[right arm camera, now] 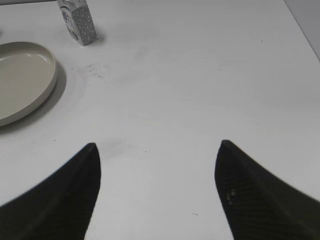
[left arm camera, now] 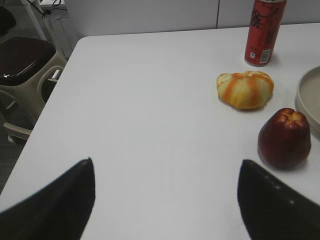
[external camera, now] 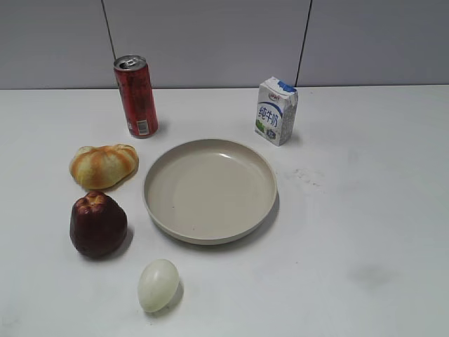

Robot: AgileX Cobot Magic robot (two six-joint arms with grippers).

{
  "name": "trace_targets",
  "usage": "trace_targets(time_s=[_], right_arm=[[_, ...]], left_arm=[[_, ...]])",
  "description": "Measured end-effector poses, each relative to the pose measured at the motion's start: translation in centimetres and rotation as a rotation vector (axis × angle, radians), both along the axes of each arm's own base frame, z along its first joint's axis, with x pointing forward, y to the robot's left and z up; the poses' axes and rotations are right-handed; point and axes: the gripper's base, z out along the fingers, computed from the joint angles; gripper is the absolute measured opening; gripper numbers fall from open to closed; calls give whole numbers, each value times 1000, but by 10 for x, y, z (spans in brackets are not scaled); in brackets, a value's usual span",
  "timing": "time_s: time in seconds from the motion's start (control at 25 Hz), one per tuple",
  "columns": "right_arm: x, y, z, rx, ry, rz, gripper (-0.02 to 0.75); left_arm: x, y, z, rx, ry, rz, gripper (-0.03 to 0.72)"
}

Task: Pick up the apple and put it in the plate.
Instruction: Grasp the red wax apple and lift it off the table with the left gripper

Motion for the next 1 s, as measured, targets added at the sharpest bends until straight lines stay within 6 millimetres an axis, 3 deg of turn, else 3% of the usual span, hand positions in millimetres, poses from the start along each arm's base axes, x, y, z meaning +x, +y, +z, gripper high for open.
trace_targets(time_s=[0.32,0.52,0.64,0.8,1.0], right_arm=[[0,0,0,0,0,0,571],[0,0,0,0,0,0,571],[0,0,0,0,0,0,571],[0,0,0,0,0,0,571],[0,0,0,0,0,0,571]], left_arm=[[0,0,0,0,0,0,690],[1,0,0,0,4,0,648],[8,0,9,1,-6,0,638],[37,-1,34,-9,-111,-5,636],[93,-9,40,-54,-43,-61,636]])
